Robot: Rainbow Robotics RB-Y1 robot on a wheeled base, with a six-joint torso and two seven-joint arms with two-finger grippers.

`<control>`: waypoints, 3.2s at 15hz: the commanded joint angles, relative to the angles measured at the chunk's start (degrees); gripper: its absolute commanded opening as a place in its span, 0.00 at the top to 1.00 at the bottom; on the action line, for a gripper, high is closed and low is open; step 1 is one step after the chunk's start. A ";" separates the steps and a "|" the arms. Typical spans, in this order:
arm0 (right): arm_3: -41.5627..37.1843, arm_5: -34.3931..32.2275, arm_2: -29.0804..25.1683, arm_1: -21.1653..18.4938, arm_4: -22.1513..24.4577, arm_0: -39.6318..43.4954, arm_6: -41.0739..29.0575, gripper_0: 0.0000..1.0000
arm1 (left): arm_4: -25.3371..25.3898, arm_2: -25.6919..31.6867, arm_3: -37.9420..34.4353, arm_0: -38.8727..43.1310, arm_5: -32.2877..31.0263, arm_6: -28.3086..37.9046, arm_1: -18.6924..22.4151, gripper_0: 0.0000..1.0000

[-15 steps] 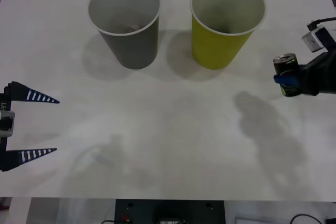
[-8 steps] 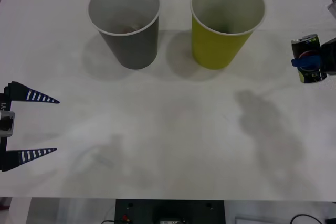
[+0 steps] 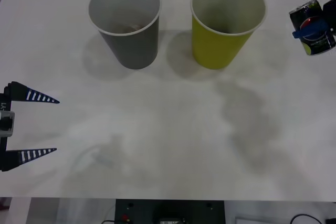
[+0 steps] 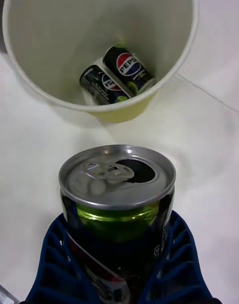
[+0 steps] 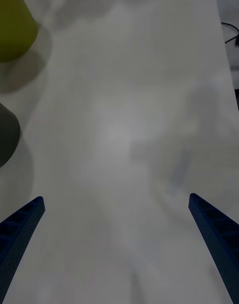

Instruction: Put the can into the green bin and the plastic bottle into the gray bin

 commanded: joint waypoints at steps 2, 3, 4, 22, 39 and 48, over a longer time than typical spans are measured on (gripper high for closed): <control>5.68 -0.75 8.78 0.08 -0.51 -10.64 0.00 1.00 | 0.00 0.00 0.00 0.00 0.00 0.00 0.00 0.00; 7.08 -0.75 10.72 0.43 -0.42 -13.19 0.08 1.00 | 0.00 0.00 0.00 0.00 0.00 0.00 0.00 0.00; 9.10 -0.75 12.47 1.66 0.02 -16.18 0.00 1.00 | 0.00 0.00 0.00 0.00 0.00 0.00 0.00 0.00; 37.14 2.50 20.03 27.68 26.21 -35.34 1.05 1.00 | 0.00 0.00 0.00 0.00 0.00 0.00 0.00 0.00; 26.24 -0.75 8.96 16.17 10.21 -28.13 14.67 0.00 | 0.00 0.00 0.00 0.00 0.00 0.00 0.00 0.00; 1.11 -0.75 -9.23 9.66 -0.07 -1.59 24.78 0.00 | 0.00 0.00 0.00 0.00 0.00 0.00 0.00 0.00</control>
